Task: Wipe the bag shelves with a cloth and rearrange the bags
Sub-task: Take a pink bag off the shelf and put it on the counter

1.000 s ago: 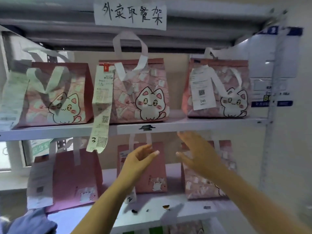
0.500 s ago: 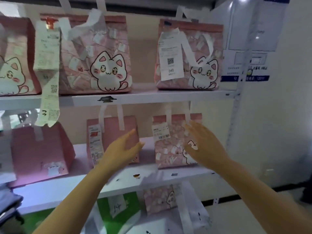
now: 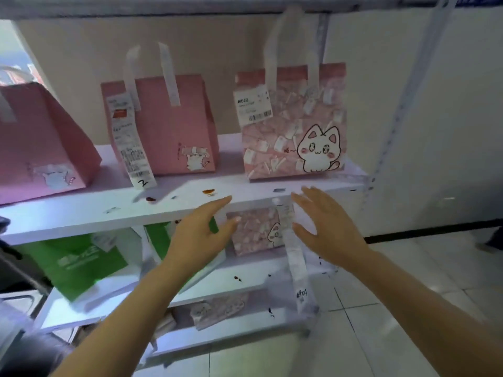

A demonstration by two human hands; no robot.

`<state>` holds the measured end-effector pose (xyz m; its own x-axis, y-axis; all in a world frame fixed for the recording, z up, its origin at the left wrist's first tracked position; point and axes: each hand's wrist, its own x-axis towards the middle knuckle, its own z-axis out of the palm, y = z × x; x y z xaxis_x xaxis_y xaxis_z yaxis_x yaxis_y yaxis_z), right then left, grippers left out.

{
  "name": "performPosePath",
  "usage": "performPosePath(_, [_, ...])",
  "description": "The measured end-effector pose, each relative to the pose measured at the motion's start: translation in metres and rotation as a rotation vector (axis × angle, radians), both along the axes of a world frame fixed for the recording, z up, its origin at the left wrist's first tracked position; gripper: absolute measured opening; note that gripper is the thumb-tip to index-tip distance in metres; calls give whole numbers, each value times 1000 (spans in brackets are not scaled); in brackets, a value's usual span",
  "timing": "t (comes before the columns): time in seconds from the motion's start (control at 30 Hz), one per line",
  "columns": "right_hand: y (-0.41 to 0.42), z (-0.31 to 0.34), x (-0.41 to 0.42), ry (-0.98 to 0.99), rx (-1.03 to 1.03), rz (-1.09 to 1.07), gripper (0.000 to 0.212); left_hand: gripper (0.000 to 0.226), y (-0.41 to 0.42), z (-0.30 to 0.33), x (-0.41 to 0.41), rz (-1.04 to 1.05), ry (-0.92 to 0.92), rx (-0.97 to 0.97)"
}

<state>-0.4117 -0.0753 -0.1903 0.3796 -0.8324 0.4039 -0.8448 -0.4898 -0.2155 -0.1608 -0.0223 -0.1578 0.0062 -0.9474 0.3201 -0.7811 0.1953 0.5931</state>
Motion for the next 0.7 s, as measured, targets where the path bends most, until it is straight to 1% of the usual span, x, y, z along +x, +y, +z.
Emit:
performPosePath(0.2, [-16, -108, -7, -8, 11, -20, 54, 56, -26, -119, 12, 5, 8, 121])
performPosePath(0.37, [-50, -181, -5, -107, 126, -65, 57, 69, -64, -192, 19, 28, 38, 214])
performPosePath(0.5, [-91, -218, -3, -223, 262, -172, 63, 78, -105, -228, 20, 71, 172, 282])
performPosePath(0.57, [-109, -226, -1, -278, 308, -196, 64, 76, -126, -238, 17, 79, 269, 306])
performPosePath(0.7, [-148, -237, -3, -467, 463, -274, 65, 76, -158, -258, 16, 113, 460, 371])
